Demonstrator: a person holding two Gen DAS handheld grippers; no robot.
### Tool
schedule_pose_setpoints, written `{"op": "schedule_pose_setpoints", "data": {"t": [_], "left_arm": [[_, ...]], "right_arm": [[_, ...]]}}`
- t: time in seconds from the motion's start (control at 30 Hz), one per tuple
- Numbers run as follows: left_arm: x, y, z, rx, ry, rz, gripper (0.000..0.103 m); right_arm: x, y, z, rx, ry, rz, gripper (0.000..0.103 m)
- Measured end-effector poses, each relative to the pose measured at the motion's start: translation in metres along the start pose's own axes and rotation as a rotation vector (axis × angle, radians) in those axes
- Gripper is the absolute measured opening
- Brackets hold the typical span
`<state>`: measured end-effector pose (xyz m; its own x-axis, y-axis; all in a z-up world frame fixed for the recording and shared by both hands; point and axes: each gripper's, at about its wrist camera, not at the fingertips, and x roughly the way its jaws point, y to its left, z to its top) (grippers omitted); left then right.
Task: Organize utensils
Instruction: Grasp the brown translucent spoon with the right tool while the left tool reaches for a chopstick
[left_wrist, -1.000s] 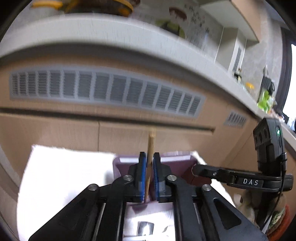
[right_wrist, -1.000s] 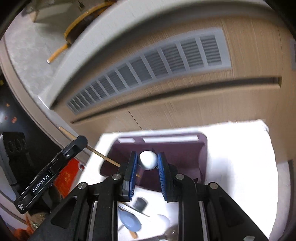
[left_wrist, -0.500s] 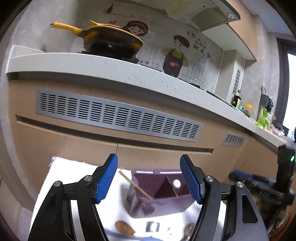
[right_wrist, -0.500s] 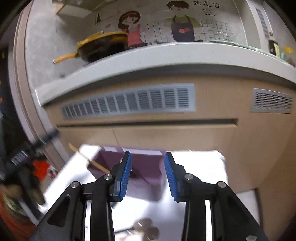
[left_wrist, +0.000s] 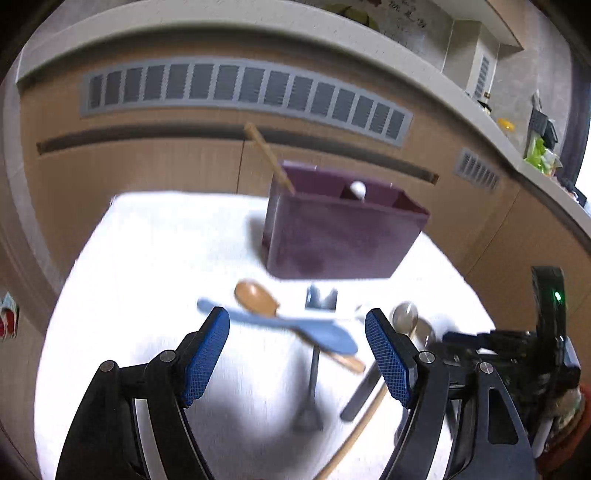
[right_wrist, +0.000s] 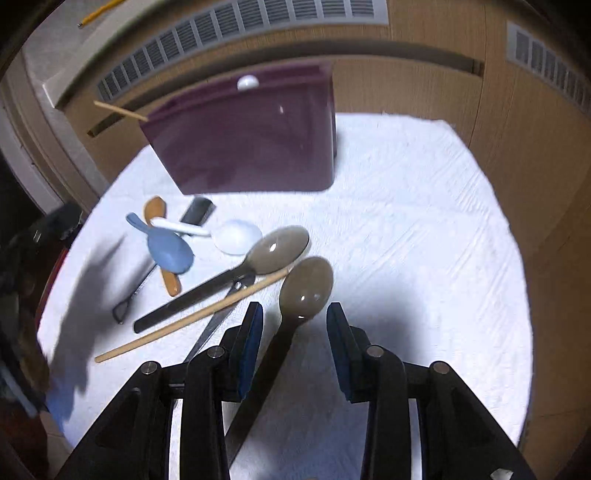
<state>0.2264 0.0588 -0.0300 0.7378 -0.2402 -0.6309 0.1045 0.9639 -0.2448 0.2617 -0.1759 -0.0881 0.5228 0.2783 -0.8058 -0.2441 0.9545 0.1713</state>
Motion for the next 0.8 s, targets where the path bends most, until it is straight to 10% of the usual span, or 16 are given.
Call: {"op": "schedule_pose_setpoints", "data": {"t": [0.3,0.57,0.7,0.8], "left_arm": [[0.01,0.007,-0.018,-0.018,0.062,-0.008,0.076],[0.024,-0.017,-0.027,0.067,0.143,-0.072,0.074],[0.04,-0.057,-0.03,0.182,0.229,-0.184,0.031],[0.054,-0.085,-0.032,0.295,0.297,-0.229,0.026]], "right_arm": [[0.02,0.021,0.008,-0.08,-0.011,-0.154,0.032],[-0.019,-0.005,0.0,-0.058,-0.101,-0.123,0.03],[-0.041,-0.024,-0.008,-0.008,-0.149,-0.127,0.03],[-0.047,-0.034,-0.014,0.024,-0.163,-0.122,0.03]]}}
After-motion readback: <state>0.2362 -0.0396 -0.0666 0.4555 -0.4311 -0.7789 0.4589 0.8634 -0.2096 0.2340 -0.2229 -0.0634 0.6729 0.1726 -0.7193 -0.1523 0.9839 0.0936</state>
